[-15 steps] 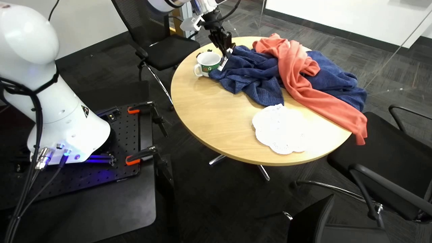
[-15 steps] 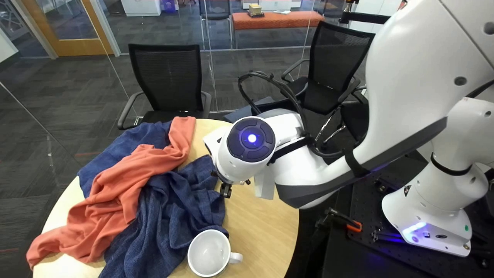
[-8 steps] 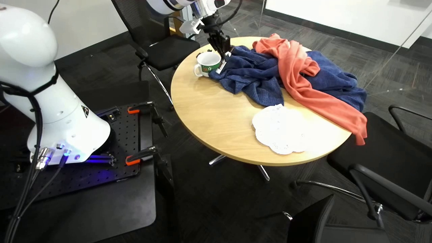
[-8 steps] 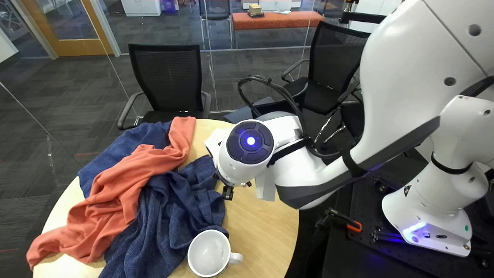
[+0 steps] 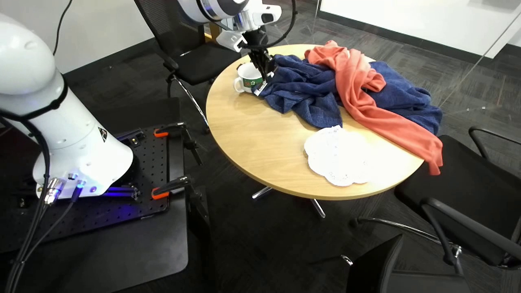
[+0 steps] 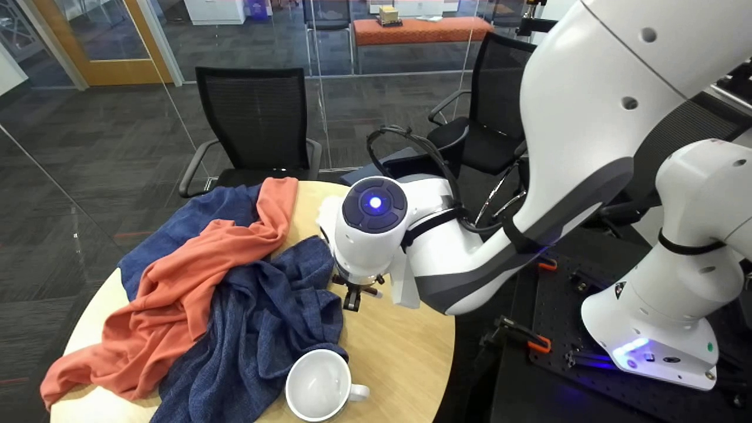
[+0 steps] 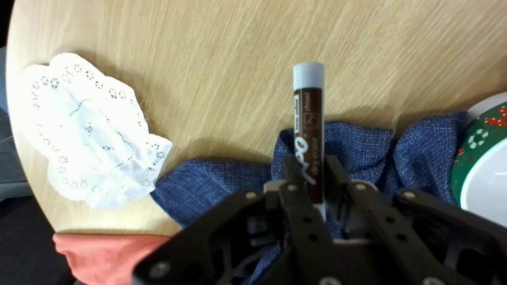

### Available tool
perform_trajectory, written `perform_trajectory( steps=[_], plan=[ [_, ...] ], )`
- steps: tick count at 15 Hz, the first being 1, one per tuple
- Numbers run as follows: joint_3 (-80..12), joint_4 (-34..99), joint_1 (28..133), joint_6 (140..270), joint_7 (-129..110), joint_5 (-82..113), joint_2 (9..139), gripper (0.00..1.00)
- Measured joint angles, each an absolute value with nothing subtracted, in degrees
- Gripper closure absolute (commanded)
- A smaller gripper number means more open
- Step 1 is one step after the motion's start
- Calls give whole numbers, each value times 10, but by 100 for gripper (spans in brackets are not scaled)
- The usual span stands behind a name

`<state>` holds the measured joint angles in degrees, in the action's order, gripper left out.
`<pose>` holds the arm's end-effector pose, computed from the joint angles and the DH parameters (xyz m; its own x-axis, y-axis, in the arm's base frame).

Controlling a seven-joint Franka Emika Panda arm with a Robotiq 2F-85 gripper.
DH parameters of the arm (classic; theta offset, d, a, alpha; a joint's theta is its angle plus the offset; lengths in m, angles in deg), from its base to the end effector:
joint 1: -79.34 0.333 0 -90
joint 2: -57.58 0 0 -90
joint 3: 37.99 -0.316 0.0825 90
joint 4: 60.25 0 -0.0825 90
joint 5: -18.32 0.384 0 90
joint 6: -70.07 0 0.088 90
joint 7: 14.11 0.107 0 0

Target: Remove the black marker from the white and green mug and put it on the table

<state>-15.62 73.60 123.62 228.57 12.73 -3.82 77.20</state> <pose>0.4843 0.2065 0.2075 0.9377 0.3071 0.1628 0.2628 -0.9329 0.2464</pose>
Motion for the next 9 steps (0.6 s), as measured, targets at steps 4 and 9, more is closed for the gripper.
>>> perform_trajectory(
  steps=[4,9],
  plan=[
    [-239,732,1145,2272,115,-34,773,95],
    [-302,719,1073,2246,109,-34,789,95]
  ],
)
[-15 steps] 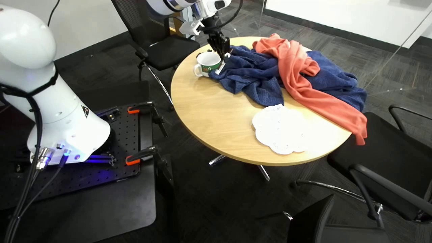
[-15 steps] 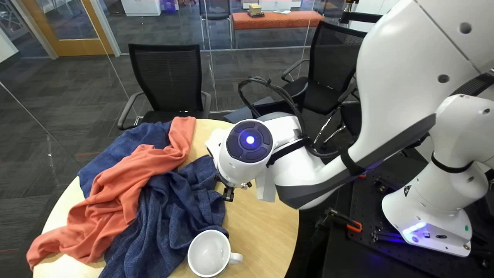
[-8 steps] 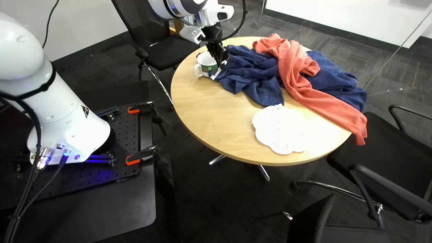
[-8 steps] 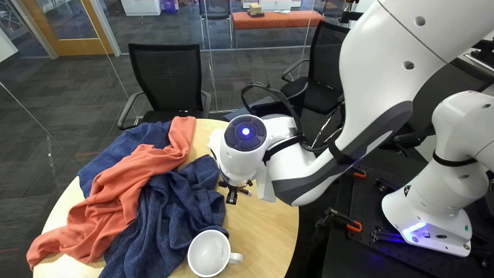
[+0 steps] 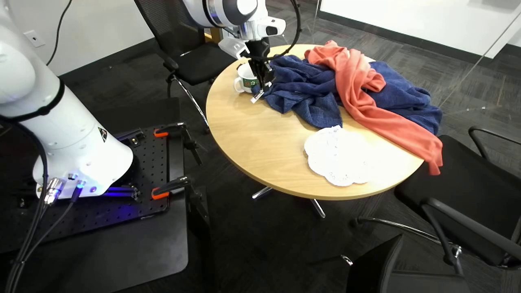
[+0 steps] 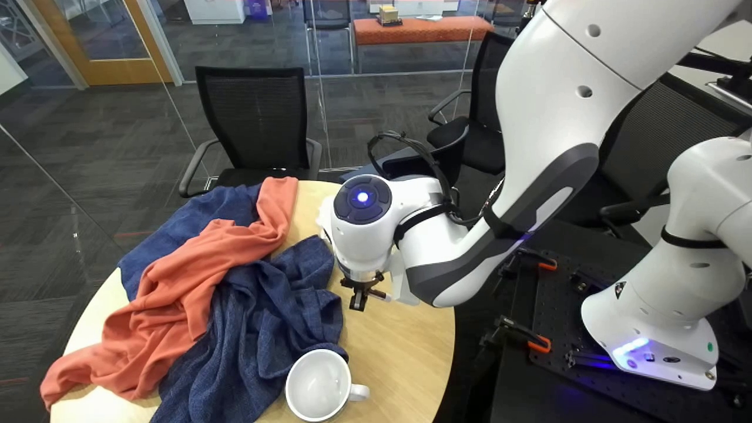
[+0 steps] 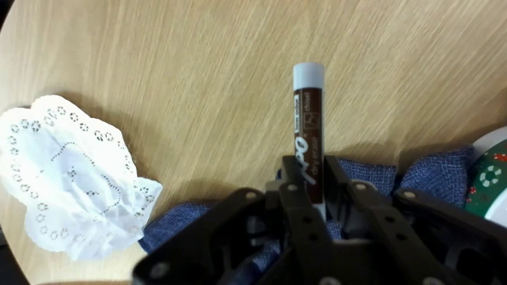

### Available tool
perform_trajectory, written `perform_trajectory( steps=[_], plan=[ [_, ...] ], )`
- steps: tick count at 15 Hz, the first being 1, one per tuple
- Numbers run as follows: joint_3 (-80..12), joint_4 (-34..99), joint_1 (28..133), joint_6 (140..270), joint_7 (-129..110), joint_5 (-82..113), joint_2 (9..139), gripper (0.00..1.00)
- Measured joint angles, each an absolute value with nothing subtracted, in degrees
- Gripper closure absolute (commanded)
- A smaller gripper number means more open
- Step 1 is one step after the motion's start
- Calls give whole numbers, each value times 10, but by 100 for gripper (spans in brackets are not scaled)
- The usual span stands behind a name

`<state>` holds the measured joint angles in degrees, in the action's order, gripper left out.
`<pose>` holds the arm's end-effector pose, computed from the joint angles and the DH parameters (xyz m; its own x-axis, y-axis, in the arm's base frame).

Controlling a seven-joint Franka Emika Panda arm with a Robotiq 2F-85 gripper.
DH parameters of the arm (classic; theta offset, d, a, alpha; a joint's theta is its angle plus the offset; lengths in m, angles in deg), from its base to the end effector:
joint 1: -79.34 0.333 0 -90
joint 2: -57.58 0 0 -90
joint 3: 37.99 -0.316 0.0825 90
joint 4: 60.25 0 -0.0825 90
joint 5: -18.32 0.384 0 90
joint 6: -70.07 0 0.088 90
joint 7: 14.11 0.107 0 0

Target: Remove the black marker from the white and green mug and put it on the table

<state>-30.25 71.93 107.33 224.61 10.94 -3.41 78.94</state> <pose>0.4891 0.1910 0.1849 0.9602 0.2709 0.0672 0.2528 -0.9462 0.2019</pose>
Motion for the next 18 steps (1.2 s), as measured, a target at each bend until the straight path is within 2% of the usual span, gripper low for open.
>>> perform_trajectory(
  steps=[15,16,18],
  plan=[
    [-308,644,1053,2239,110,-33,923,95],
    [-308,640,1053,2239,110,-32,929,61],
    [-308,634,1053,2239,110,-29,938,49]
  ],
)
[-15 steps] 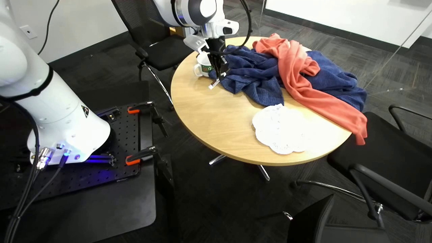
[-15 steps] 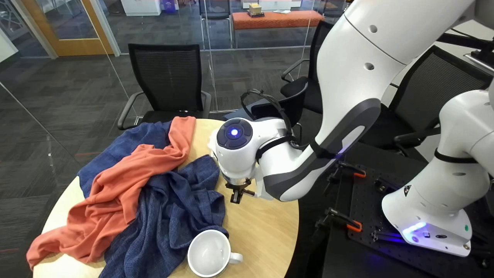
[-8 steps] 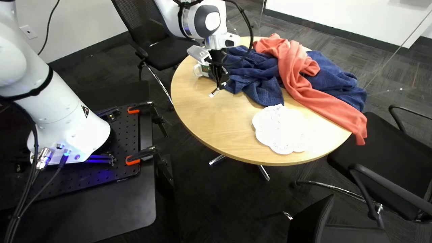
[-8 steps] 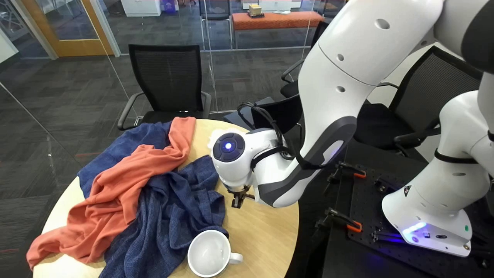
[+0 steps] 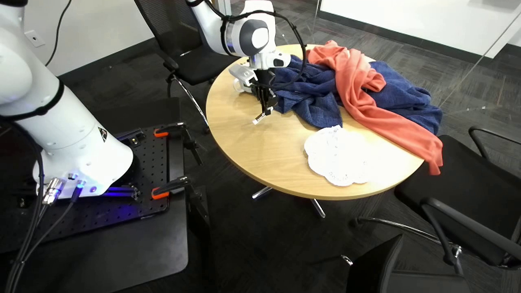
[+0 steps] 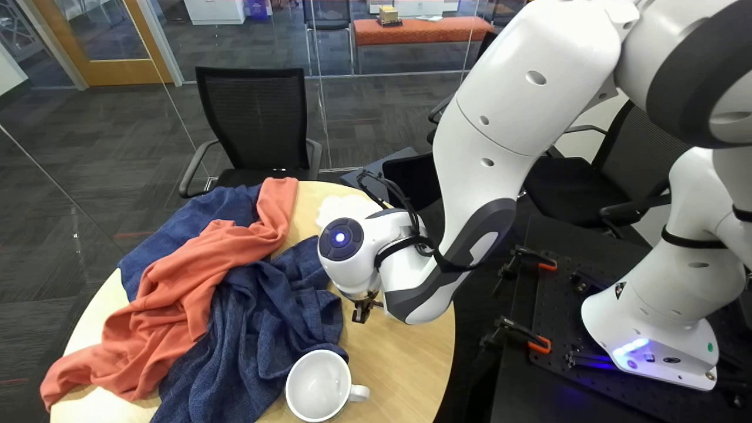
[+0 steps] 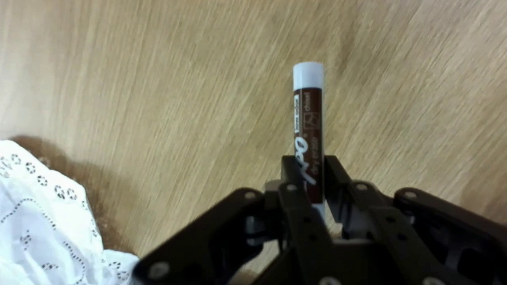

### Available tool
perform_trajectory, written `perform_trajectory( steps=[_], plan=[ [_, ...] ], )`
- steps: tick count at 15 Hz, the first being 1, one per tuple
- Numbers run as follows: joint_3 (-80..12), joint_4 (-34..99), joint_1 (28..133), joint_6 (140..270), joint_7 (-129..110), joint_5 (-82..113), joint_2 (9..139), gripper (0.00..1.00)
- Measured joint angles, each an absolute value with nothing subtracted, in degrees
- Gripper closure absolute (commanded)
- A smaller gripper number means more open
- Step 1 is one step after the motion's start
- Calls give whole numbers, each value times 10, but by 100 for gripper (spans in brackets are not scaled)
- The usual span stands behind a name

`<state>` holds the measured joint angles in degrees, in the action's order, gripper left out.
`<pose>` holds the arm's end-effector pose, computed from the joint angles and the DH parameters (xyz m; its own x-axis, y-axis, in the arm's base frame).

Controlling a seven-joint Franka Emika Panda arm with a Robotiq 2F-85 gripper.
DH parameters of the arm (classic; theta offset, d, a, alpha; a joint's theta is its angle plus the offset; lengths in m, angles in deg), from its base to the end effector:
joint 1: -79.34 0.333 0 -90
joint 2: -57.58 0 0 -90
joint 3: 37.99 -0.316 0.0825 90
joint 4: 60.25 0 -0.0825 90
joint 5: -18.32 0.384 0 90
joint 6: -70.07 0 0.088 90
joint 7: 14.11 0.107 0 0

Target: Remove the black marker from the white and green mug and put it on the table

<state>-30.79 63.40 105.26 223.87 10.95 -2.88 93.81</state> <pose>0.5074 0.1789 0.0923 0.9688 0.2427 -0.0508 0.2478 -0.9390 0.2383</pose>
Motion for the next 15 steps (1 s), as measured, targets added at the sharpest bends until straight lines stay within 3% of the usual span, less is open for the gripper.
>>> perform_trajectory(
  steps=[5,7,15],
  plan=[
    [-308,629,1053,2240,109,-27,942,10],
    [-308,627,1053,2242,110,-27,940,0],
    [-308,626,1054,2244,110,-27,924,0]
  ],
)
